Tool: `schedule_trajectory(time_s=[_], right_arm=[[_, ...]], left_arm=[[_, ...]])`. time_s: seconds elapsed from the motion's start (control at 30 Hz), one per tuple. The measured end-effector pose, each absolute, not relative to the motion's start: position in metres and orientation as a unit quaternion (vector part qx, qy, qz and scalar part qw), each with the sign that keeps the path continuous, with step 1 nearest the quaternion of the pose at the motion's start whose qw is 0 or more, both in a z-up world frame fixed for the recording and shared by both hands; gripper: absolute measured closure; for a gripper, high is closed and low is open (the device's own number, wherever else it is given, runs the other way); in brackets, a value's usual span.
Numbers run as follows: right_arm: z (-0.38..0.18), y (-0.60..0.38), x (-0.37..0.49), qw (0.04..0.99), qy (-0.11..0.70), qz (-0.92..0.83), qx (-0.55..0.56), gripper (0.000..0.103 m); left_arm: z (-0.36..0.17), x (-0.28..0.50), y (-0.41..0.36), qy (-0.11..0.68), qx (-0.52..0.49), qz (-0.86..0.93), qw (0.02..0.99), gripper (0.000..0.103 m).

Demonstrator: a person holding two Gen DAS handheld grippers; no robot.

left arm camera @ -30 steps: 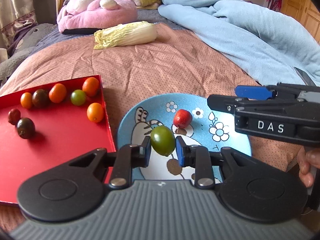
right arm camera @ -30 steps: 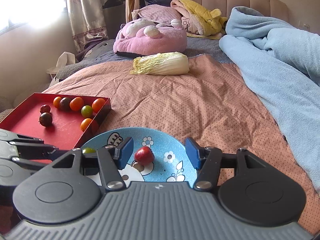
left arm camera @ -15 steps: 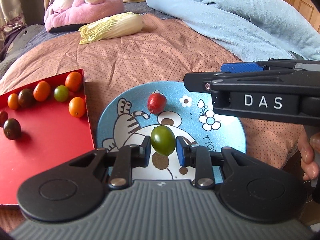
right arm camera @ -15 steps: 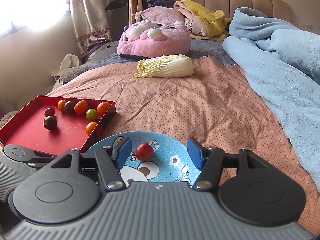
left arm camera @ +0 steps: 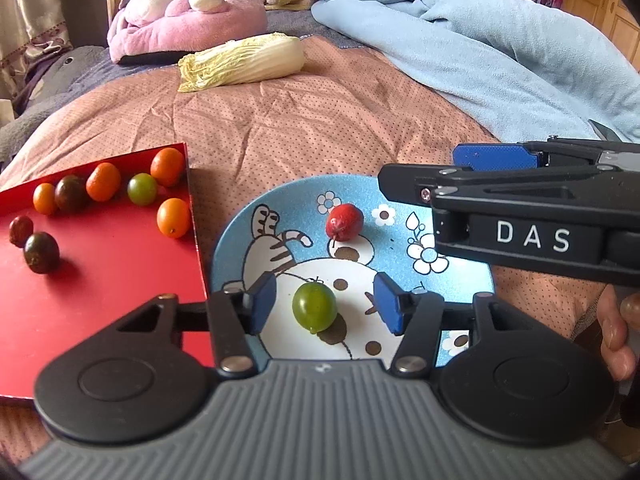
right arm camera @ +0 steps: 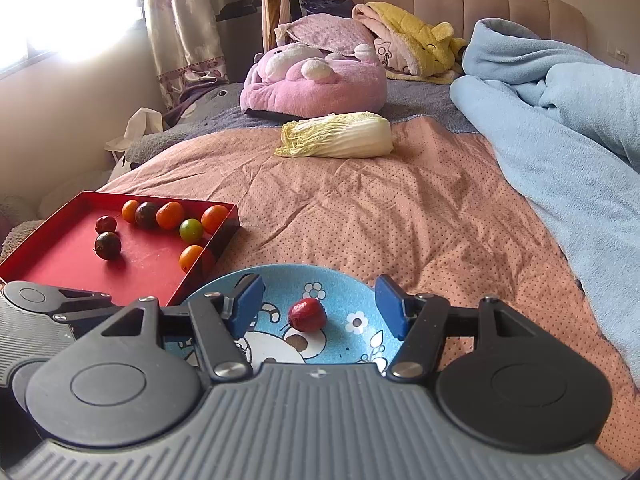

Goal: Organize fruits
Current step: 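Lower the green tomato onto the blue plate and open the left gripper, then move both grippers back over the red tray of tomatoes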

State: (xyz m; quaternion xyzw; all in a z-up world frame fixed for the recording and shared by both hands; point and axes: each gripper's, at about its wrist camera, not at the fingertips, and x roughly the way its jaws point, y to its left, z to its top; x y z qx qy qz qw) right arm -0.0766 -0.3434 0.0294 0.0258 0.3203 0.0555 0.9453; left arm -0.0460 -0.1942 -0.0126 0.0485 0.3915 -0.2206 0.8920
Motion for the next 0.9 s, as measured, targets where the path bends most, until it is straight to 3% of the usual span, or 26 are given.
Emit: schedule_trajectory(time_s=[0.9], right_arm=[[0.059, -0.289, -0.074, 0.946, 0.311, 0.093, -0.012, 0.035]], left_arm=[[0.011, -0.04, -0.119, 0.366, -0.001, -0.149, 0.918, 0.047]])
